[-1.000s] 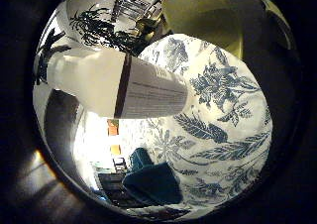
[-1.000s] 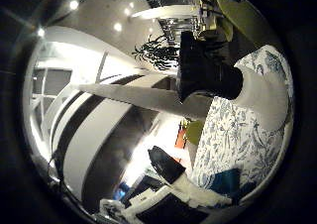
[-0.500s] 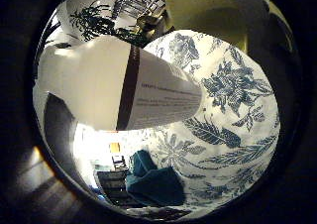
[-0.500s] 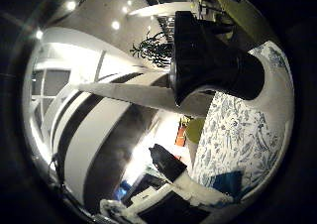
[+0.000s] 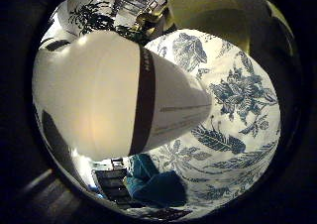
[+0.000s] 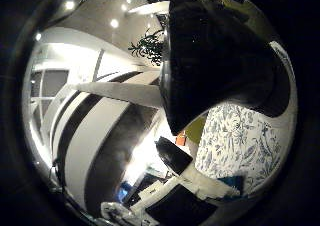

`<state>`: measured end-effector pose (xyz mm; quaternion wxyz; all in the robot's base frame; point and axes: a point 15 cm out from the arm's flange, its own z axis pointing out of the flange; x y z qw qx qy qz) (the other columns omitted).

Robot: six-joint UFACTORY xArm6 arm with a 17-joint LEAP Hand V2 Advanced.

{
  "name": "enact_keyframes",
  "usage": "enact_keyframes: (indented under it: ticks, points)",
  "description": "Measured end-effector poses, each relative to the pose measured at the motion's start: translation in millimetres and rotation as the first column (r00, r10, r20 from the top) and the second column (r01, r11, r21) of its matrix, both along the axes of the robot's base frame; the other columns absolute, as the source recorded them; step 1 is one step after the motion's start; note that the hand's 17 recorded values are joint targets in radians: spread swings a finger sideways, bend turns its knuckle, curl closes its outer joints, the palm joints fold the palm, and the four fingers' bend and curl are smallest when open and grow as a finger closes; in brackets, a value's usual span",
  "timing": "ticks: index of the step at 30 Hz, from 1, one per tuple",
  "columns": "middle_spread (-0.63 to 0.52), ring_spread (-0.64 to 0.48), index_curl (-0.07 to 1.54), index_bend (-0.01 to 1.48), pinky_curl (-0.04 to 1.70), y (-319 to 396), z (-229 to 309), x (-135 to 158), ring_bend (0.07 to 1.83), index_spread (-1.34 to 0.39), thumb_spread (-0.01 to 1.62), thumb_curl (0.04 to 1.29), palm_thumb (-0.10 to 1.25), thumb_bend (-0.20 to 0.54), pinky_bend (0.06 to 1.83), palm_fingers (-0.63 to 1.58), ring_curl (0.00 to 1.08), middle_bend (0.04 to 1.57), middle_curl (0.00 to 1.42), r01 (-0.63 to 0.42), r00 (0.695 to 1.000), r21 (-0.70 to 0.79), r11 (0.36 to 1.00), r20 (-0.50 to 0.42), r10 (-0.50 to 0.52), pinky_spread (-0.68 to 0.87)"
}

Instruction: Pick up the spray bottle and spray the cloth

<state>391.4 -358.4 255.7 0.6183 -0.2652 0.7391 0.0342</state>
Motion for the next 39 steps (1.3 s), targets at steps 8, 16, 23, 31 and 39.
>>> enact_keyframes:
  ticks: [8,16,23,31,39]
  points:
    - [0.19,0.21,0.26,0.16,0.3,10.2,-2.5,11.2,0.42,-0.09,1.03,0.3,0.52,-0.023,0.36,0.17,0.28,0.32,0.36,-0.023,1.0,-0.005,1.0,-0.01,0.023,0.33]
    - [0.11,0.15,0.28,0.16,0.28,14.7,-9.0,14.8,0.53,-0.1,1.06,0.34,0.63,-0.015,0.34,0.37,0.3,0.39,0.38,-0.034,0.999,0.0,0.999,-0.012,0.034,0.27]
    - [-0.04,-0.05,0.31,0.19,0.27,13.2,-9.7,13.6,0.76,-0.16,1.04,0.42,0.79,-0.011,0.43,0.65,0.37,0.55,0.45,-0.031,0.999,-0.006,1.0,-0.009,0.03,0.07]
    - [-0.19,-0.2,0.43,0.22,0.41,5.2,-9.5,13.5,1.03,-0.3,0.9,0.51,0.88,-0.022,0.88,1.24,0.5,0.87,0.62,-0.004,0.999,-0.032,0.999,0.037,0.005,-0.32]
    - [-0.18,-0.21,0.61,0.37,0.64,3.7,-7.8,14.6,1.35,-0.33,0.84,0.55,0.94,-0.027,1.29,1.12,0.64,1.25,0.8,0.005,0.997,-0.057,0.998,0.075,-0.001,-0.27]
